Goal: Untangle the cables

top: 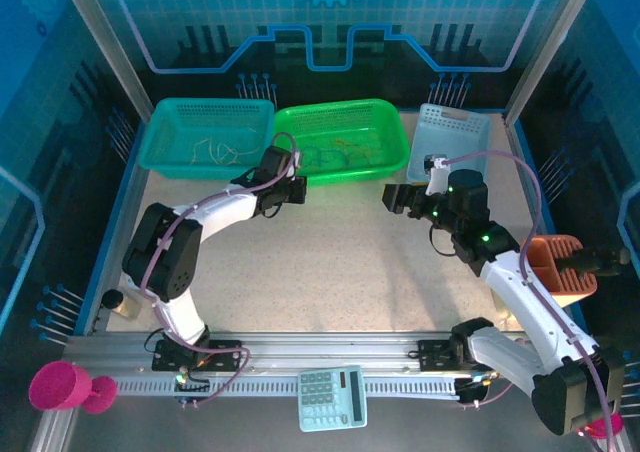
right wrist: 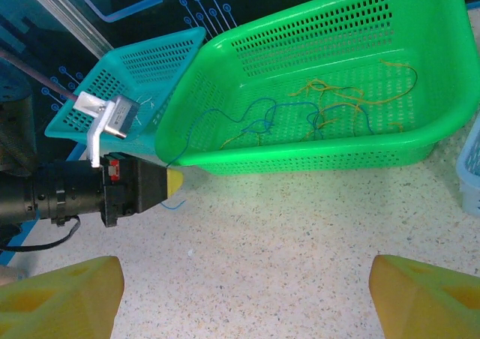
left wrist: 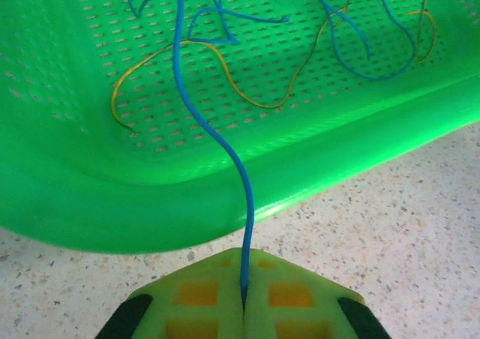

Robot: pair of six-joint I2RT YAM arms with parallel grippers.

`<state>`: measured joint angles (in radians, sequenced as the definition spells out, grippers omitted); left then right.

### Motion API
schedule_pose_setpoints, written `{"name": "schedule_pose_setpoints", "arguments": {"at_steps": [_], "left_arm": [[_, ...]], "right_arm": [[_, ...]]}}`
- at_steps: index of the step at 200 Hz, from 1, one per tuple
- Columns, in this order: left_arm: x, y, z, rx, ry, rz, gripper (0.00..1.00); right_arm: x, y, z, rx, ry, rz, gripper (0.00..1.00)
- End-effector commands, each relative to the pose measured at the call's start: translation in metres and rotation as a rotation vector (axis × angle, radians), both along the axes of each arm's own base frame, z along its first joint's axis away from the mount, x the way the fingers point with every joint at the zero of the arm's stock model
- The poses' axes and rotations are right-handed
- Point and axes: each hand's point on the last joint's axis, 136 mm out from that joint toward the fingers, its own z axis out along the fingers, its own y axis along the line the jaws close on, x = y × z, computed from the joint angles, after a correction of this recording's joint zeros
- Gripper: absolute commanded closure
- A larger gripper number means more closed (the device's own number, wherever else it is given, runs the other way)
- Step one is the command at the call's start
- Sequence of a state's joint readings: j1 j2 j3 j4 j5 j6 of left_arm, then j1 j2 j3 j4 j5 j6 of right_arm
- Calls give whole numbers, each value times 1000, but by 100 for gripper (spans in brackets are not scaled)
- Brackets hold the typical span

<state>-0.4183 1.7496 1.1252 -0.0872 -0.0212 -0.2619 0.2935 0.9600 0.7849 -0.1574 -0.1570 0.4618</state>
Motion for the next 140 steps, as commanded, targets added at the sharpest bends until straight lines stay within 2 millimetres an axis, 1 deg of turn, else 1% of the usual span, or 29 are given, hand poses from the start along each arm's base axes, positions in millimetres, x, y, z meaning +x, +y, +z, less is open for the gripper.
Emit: {"name": "schedule_pose_setpoints", "arguments": {"at_steps": [1, 23, 32, 48, 49, 56, 64, 94, 97, 106, 121, 131, 136, 140], "left_arm": [[-2, -12, 60, -67, -86, -47, 100], [2, -20, 93, -106, -117, -69, 100], [9, -24, 104, -117, -128, -78, 100], [25, -34, 117, -126, -132, -92, 100], [26, -35, 115, -124, -127, -93, 100], [35, -40, 120, -128, -129, -96, 100], [47, -45, 118, -119, -117, -100, 100], [87, -59, 100, -90, -84, -85, 100], [90, -60, 100, -89, -83, -82, 97], [99, -61, 90, -68, -69, -74, 85], [111, -62, 79, -33, -46, -64, 56], [114, -62, 72, -11, -29, -61, 37], [116, -62, 70, -4, -24, -61, 24], [116, -62, 69, -1, -20, -62, 16]], "right_arm": [[0, 1, 5, 4, -18, 8, 14], [1, 2, 7, 7, -20, 12, 14], [2, 3, 7, 6, -21, 14, 14], [4, 3, 5, 3, -16, 16, 14], [4, 3, 5, 4, -15, 16, 14], [4, 3, 4, 1, -13, 17, 14], [3, 3, 3, -2, -9, 16, 14], [2, -2, -1, -15, -3, 1, 14], [2, -2, -1, -15, -3, 1, 14], [2, -4, -1, -20, -3, -3, 14], [1, -5, -1, -21, -1, -5, 14], [1, -6, 0, -22, -3, -6, 14], [1, -7, 0, -23, -4, -6, 14], [1, -7, 1, -23, -4, -8, 14]]}}
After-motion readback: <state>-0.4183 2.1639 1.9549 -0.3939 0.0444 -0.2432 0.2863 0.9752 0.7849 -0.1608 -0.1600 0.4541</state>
